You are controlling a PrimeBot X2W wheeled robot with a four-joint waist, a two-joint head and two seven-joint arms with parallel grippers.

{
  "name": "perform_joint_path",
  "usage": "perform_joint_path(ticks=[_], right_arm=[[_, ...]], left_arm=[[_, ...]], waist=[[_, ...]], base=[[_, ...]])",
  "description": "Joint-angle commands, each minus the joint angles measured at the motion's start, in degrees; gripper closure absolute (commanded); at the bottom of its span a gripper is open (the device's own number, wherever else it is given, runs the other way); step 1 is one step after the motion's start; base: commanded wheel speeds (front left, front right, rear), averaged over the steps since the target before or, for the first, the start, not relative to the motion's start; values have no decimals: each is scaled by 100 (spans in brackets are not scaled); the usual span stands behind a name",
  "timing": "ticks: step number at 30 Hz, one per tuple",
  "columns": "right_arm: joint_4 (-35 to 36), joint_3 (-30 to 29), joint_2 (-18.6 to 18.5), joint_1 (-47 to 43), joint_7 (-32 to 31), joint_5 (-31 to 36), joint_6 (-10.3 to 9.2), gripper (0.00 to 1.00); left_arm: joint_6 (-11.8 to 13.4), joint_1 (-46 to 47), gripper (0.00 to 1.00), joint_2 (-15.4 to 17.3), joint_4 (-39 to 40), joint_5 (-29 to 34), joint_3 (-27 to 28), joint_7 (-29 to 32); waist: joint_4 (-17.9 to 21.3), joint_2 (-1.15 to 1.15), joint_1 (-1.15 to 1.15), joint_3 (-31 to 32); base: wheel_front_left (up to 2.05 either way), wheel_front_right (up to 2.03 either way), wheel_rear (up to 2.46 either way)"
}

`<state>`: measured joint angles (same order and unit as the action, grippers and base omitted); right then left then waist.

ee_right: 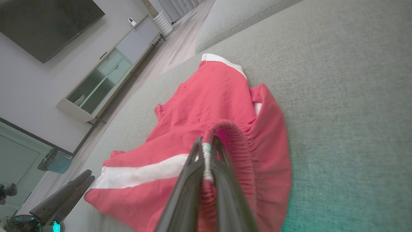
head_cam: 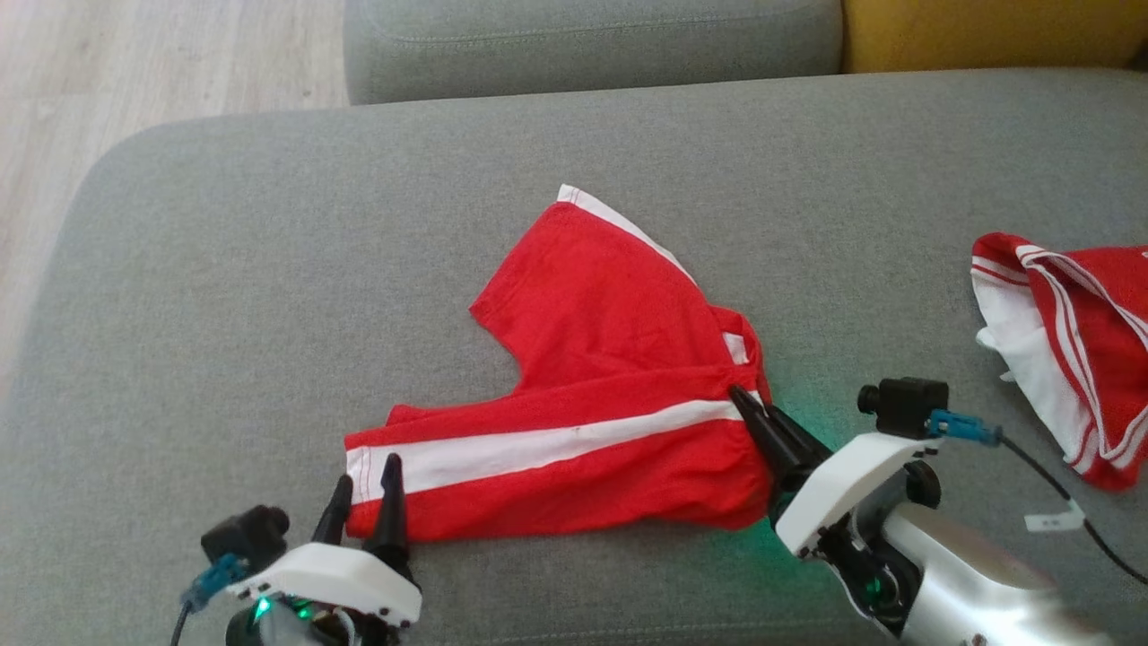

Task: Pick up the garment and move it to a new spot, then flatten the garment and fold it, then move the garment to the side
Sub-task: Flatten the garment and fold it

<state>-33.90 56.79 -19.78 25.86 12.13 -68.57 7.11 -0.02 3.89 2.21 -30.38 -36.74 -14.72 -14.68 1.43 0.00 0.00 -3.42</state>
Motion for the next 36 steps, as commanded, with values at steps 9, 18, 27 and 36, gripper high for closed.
perform_joint_path(ticks=[9, 18, 27, 36], right_arm=[[123, 243, -25, 391, 114, -64, 37, 100], [103, 400, -48, 508, 167, -154, 37, 100], [53, 497, -46, 567, 217, -237, 37, 100], [263, 161, -92, 752, 281, -107, 37, 100]], left_arm=[[130, 461, 0, 66, -167, 63, 316, -32], [526, 526, 0, 66, -564, 451, 236, -32], [437, 558, 100, 66, -543, 499, 166, -32], [301, 587, 100, 66, 715, 1318, 943, -32]], waist=[[131, 0, 0, -109], [193, 0, 0, -143], [175, 0, 0, -158], [164, 0, 0, 150]], base=[[0, 0, 0], [0, 0, 0], [0, 0, 0], [0, 0, 0]])
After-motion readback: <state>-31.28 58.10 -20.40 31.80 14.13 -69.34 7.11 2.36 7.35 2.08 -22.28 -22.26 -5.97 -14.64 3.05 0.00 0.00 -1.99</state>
